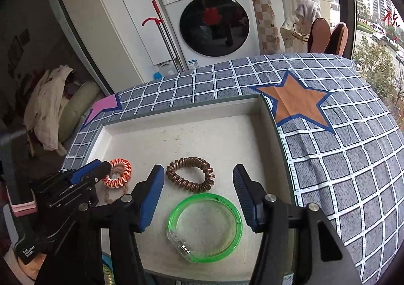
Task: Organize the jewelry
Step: 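Open the left tool to drop the orange coil tie into the tray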
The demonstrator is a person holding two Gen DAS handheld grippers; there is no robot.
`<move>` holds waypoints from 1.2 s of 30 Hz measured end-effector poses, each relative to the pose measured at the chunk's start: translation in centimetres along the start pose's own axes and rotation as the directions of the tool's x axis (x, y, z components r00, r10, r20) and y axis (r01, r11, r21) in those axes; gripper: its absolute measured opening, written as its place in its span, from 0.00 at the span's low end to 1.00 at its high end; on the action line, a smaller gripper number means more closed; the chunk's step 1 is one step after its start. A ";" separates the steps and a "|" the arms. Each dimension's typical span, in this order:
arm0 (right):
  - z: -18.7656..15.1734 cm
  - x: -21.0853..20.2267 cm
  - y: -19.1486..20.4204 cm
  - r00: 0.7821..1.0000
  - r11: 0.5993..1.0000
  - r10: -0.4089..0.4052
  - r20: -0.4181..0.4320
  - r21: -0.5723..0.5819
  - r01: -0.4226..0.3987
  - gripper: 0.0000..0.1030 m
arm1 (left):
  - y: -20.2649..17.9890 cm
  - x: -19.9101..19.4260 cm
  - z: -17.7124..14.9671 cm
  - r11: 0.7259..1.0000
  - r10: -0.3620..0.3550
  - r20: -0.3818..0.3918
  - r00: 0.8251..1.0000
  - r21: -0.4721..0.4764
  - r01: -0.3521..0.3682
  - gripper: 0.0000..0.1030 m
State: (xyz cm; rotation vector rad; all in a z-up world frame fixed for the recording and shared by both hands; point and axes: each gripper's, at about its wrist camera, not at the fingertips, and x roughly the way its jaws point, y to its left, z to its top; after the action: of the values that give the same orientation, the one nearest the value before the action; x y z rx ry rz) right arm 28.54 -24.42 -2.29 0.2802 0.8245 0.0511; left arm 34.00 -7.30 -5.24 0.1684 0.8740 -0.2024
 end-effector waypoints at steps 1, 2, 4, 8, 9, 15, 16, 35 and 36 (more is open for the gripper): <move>-0.1 -0.4 0.0 1.000 1.000 0.003 0.007 0.003 -0.003 0.59 | -0.1 -0.3 0.0 1.000 -0.003 0.007 1.000 0.000 0.003 0.33; -0.2 -0.8 0.0 1.000 1.000 0.004 0.014 0.004 -0.004 0.59 | -0.1 -0.5 0.0 1.000 -0.005 0.012 1.000 0.000 0.005 0.33; -0.5 -1.4 -0.1 1.000 1.000 0.005 0.023 0.013 -0.006 0.59 | 0.0 -0.9 0.1 1.000 -0.007 0.019 1.000 -0.006 0.007 0.54; -0.9 -2.2 -0.7 1.000 0.999 0.010 0.018 0.044 -0.011 0.59 | 0.4 -2.7 0.0 0.999 0.000 0.088 0.996 -0.038 0.003 1.00; -1.0 -2.4 -0.8 1.000 0.999 0.007 0.017 0.047 -0.008 0.59 | 0.3 -2.9 0.1 0.999 -0.007 0.083 0.997 -0.034 0.009 1.00; -1.9 -3.6 -1.0 1.000 0.998 0.008 0.017 0.060 -0.009 0.71 | 0.4 -4.9 -0.2 1.000 -0.012 0.100 0.995 -0.027 0.015 1.00; -2.0 -3.8 -0.9 1.000 0.998 0.007 0.020 0.057 -0.009 0.75 | 0.5 -5.2 -0.4 0.999 -0.013 0.102 0.995 -0.028 0.016 1.00; -8.3 -10.9 1.3 0.994 0.999 0.035 0.100 0.009 -0.036 0.88 | 3.3 -12.0 -7.2 0.998 -0.024 0.093 0.995 -0.062 0.030 1.00; -8.6 -11.1 1.4 0.995 0.999 0.033 0.093 0.008 -0.034 0.88 | 3.4 -12.3 -7.8 0.998 -0.029 0.087 0.996 -0.060 0.035 1.00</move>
State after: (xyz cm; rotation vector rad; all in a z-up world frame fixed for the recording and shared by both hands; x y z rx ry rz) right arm 14.79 -22.84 0.47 0.3037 0.7277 0.0651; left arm 21.41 -0.88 -0.45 0.0876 0.7965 -0.2107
